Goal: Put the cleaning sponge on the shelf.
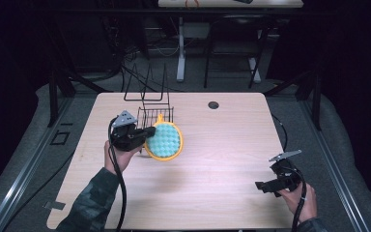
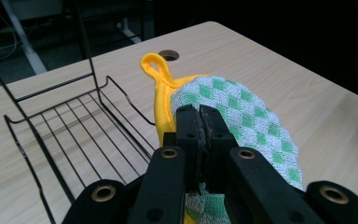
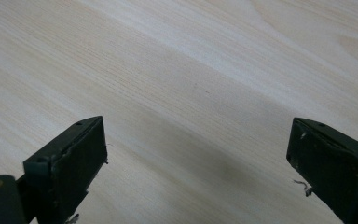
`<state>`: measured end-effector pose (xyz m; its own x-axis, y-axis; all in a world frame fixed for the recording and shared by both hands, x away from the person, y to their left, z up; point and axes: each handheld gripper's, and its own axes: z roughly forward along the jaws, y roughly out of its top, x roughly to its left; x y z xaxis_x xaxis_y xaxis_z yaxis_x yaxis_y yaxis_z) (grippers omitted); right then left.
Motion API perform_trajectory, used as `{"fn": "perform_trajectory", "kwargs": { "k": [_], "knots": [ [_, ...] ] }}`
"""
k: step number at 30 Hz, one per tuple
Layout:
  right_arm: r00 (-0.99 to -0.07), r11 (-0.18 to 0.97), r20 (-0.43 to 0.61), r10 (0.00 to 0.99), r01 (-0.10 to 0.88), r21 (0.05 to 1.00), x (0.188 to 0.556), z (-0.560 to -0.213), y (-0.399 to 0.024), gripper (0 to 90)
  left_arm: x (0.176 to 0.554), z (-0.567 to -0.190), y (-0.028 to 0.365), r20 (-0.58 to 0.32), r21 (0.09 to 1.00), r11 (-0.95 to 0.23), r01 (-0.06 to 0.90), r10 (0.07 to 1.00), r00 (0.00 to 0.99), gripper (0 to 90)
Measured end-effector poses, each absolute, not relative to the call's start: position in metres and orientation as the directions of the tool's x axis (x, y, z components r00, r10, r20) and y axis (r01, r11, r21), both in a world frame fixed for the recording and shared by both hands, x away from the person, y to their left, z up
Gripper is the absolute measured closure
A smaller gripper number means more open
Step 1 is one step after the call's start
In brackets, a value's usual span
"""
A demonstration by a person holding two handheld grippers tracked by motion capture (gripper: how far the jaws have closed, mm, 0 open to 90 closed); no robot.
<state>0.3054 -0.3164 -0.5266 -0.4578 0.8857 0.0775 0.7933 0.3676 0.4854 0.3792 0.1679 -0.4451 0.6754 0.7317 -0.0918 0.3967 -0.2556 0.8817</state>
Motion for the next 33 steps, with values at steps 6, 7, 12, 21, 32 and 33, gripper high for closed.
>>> {"fn": "perform_trajectory", "kwargs": {
  "k": [6, 7, 12, 21, 32, 33],
  "knots": [
    [-0.462, 0.373, 0.075, 0.884, 0.792, 0.483, 0.306, -0.527, -0.316, 4.2, 0.382, -0.448, 0.178, -0.103, 0.885, -0.225, 0.406, 0.758, 0.644, 87.9],
    [-0.462, 0.373, 0.075, 0.884, 0.792, 0.483, 0.306, -0.527, -0.316, 4.3, 0.383, -0.448, 0.179, -0.101, 0.887, -0.222, 0.405, 0.763, 0.639, 87.9],
    [-0.460, 0.371, 0.078, 0.884, 0.795, 0.481, 0.307, -0.528, -0.316, 4.2, 0.386, -0.450, 0.187, -0.102, 0.890, -0.203, 0.408, 0.783, 0.613, 87.9],
    [-0.464, 0.376, 0.072, 0.883, 0.791, 0.483, 0.306, -0.527, -0.316, 4.3, 0.392, -0.457, 0.200, -0.110, 0.897, -0.165, 0.409, 0.815, 0.570, 87.9],
    [-0.465, 0.376, 0.079, 0.882, 0.795, 0.476, 0.307, -0.529, -0.315, 4.2, 0.396, -0.460, 0.207, -0.106, 0.899, -0.159, 0.408, 0.824, 0.556, 88.1],
    [-0.465, 0.377, 0.078, 0.882, 0.794, 0.477, 0.307, -0.529, -0.315, 4.2, 0.397, -0.461, 0.208, -0.105, 0.900, -0.159, 0.407, 0.825, 0.555, 88.1]
  ]
}}
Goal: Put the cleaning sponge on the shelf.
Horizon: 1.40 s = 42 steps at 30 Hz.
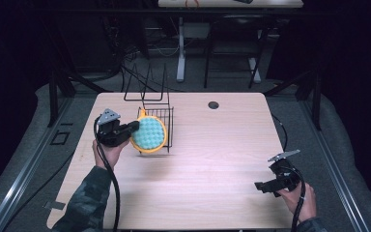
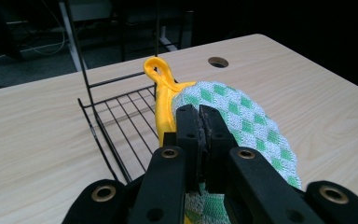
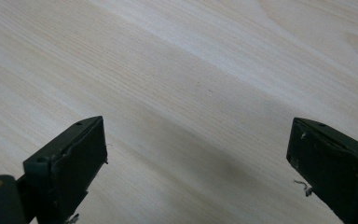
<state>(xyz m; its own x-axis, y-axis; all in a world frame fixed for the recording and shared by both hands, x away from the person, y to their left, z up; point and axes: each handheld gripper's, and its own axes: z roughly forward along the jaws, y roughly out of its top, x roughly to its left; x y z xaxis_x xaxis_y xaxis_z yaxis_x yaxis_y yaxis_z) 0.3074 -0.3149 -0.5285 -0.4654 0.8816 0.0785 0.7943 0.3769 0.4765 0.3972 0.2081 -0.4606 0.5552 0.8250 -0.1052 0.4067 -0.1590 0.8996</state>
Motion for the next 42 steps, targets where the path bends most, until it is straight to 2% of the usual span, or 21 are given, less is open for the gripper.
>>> {"fn": "perform_trajectory", "kwargs": {
  "k": [4, 17, 26, 42],
  "knots": [
    [-0.464, 0.376, 0.079, 0.882, 0.795, 0.477, 0.307, -0.528, -0.315, 4.2, 0.399, -0.463, 0.212, -0.122, 0.899, -0.142, 0.414, 0.827, 0.549, 88.1],
    [-0.468, 0.379, 0.081, 0.880, 0.794, 0.475, 0.307, -0.529, -0.315, 4.2, 0.405, -0.475, 0.218, -0.095, 0.898, -0.149, 0.414, 0.852, 0.514, 88.1],
    [-0.468, 0.381, 0.078, 0.880, 0.795, 0.473, 0.308, -0.529, -0.315, 4.2, 0.413, -0.484, 0.224, -0.122, 0.905, -0.100, 0.414, 0.870, 0.478, 88.1],
    [-0.472, 0.389, 0.074, 0.879, 0.797, 0.462, 0.308, -0.529, -0.314, 4.3, 0.435, -0.498, 0.216, -0.165, 0.896, -0.072, 0.438, 0.862, 0.479, 88.1]
  ]
}}
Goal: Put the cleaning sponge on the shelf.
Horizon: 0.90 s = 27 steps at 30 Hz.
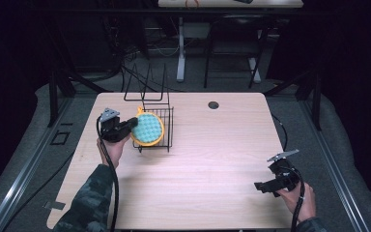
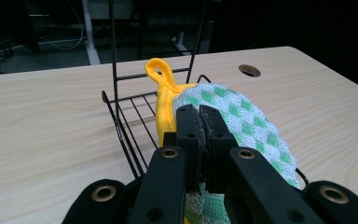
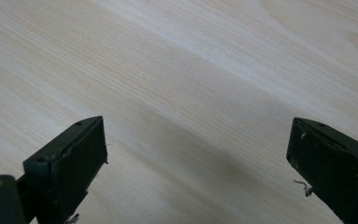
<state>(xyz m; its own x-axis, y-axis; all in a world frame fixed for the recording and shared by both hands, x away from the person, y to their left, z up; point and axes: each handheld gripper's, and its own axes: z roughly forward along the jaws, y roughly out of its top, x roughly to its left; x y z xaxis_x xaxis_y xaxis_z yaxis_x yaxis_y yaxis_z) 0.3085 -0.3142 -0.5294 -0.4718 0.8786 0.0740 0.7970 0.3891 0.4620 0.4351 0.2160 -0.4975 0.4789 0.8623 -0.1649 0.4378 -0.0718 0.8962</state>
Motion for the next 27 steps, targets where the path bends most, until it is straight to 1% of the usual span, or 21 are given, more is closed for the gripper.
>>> {"fn": "perform_trajectory", "kwargs": {
  "k": [5, 11, 18, 27],
  "knots": [
    [-0.470, 0.386, 0.074, 0.879, 0.796, 0.466, 0.309, -0.530, -0.313, 4.3, 0.444, -0.504, 0.211, -0.174, 0.895, -0.061, 0.443, 0.864, 0.472, 88.1],
    [-0.470, 0.386, 0.073, 0.880, 0.796, 0.465, 0.309, -0.530, -0.314, 4.3, 0.456, -0.513, 0.201, -0.153, 0.887, -0.095, 0.452, 0.862, 0.483, 88.0],
    [-0.466, 0.383, 0.075, 0.882, 0.800, 0.462, 0.309, -0.530, -0.314, 4.4, 0.466, -0.523, 0.196, -0.127, 0.866, -0.135, 0.481, 0.872, 0.473, 88.0],
    [-0.469, 0.386, 0.074, 0.880, 0.798, 0.462, 0.309, -0.530, -0.314, 4.5, 0.479, -0.534, 0.194, -0.129, 0.834, -0.160, 0.527, 0.873, 0.470, 87.9]
  ]
}}
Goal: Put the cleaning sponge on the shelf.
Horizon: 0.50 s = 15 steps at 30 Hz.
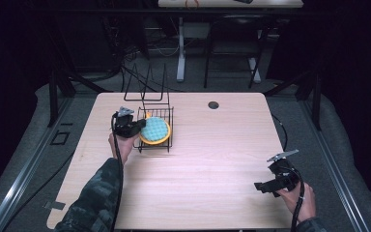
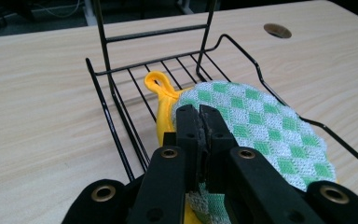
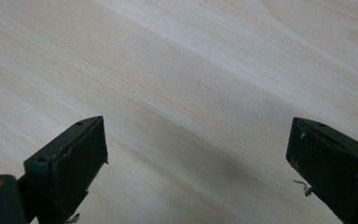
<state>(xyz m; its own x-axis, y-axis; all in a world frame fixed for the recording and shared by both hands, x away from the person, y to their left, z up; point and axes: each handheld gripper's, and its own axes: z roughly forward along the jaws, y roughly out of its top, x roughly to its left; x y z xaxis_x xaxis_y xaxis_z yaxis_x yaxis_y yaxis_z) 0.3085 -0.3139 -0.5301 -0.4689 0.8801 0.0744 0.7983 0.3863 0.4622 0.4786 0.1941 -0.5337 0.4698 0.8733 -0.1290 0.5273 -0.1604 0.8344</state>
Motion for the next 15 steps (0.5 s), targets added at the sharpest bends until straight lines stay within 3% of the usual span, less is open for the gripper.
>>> {"fn": "perform_trajectory", "kwargs": {
  "k": [15],
  "knots": [
    [-0.470, 0.388, 0.075, 0.879, 0.798, 0.462, 0.3085, -0.5302, -0.3138, 4.6, 0.4870, -0.5363, 0.1963, -0.124, 0.814, -0.187, 0.550, 0.869, 0.478, 82.9]
  ]
}}
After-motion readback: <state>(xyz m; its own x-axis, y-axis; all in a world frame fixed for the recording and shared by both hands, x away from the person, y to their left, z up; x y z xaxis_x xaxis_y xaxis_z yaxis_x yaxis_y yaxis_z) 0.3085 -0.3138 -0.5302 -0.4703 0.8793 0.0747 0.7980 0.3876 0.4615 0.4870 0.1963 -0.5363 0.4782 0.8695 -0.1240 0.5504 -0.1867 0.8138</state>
